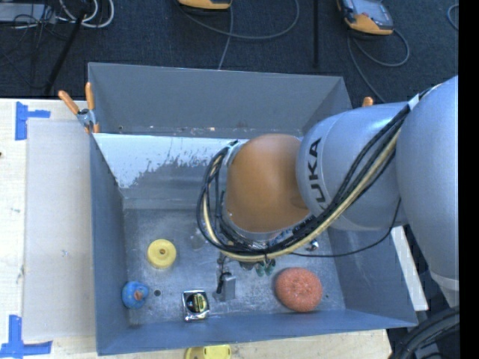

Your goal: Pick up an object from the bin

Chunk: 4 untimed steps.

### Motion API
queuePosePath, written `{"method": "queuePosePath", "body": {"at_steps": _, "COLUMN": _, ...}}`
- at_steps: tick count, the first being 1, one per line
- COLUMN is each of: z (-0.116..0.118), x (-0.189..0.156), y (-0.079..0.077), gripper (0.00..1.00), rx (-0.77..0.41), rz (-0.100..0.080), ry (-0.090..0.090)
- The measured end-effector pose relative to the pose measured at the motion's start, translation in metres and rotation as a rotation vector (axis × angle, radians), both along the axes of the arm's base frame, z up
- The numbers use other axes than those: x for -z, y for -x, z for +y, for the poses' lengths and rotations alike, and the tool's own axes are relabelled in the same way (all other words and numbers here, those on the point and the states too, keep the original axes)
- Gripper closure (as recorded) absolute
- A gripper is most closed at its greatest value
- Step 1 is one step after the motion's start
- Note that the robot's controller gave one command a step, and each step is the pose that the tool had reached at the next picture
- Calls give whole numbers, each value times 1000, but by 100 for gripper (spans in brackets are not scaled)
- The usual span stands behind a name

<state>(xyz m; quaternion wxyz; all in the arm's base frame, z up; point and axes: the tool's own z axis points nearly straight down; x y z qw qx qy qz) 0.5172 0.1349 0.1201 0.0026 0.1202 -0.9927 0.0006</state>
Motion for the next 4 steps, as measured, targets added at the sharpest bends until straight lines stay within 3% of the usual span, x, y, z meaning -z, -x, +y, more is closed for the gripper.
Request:
{"method": "queuePosePath", "body": {"at_steps": 1, "z": -30, "x": -20, "y": -7, "gripper": 0, "rx": 0, "rz": -5, "ry": -5}}
{"method": "queuePosePath", "body": {"at_steps": 2, "z": -59, "x": -45, "y": -24, "gripper": 0, "rx": 128, "rz": -6, "ry": 0}}
{"method": "queuePosePath", "body": {"at_steps": 3, "z": -81, "x": -29, "y": -2, "gripper": 0, "rx": -94, "rz": -5, "ry": -3}}
{"method": "queuePosePath", "body": {"at_steps": 4, "z": -96, "x": -21, "y": -13, "gripper": 0, "rx": -243, "rz": -5, "ry": -3}}
